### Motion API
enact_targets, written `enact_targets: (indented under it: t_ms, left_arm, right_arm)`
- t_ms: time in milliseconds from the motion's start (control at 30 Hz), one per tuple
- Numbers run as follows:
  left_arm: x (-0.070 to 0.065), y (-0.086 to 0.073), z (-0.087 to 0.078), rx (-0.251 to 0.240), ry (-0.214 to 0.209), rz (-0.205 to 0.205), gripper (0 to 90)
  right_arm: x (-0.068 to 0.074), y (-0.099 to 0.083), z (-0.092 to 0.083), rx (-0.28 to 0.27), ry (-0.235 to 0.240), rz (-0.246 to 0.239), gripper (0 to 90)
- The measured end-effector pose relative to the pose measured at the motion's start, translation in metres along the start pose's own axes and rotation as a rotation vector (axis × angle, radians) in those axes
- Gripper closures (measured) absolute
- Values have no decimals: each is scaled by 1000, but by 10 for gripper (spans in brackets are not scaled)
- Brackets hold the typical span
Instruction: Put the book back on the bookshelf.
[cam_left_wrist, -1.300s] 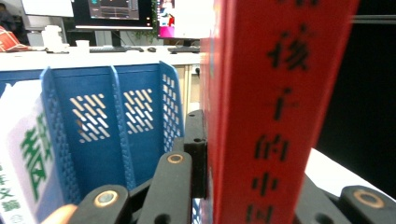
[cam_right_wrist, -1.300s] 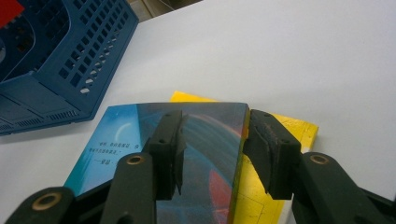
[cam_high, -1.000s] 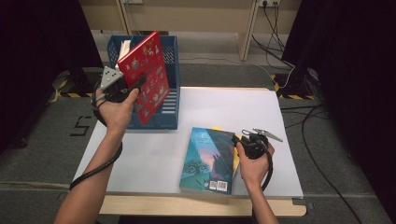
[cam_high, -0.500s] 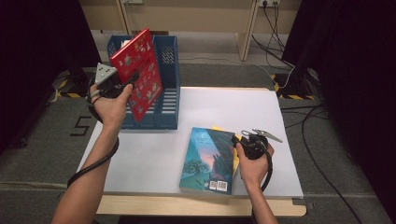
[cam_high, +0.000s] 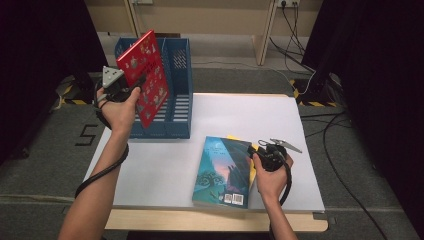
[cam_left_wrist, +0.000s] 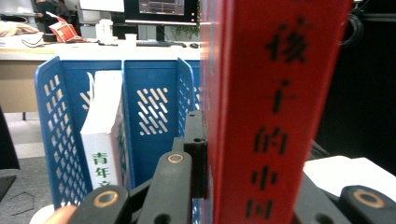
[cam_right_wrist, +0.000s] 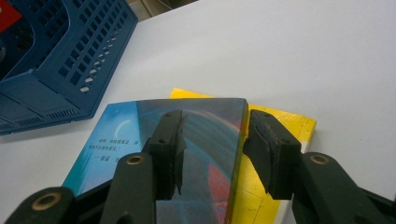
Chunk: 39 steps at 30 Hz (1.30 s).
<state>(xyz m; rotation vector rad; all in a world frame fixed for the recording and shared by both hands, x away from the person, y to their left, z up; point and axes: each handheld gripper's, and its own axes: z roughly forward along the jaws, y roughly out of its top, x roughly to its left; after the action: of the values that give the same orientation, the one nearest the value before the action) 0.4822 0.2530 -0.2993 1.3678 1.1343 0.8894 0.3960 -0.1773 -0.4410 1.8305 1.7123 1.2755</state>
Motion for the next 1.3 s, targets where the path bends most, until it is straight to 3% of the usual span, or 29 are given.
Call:
enact_targets:
  t_ms: [700, 1300]
  left_arm:
    - [3, 0, 11, 3, 41, -9, 793]
    - [3, -5, 36, 4, 76, -8, 793]
  right_arm:
    - [2, -2, 2, 9, 6, 3, 565]
    - [2, -1, 1, 0, 9, -7, 565]
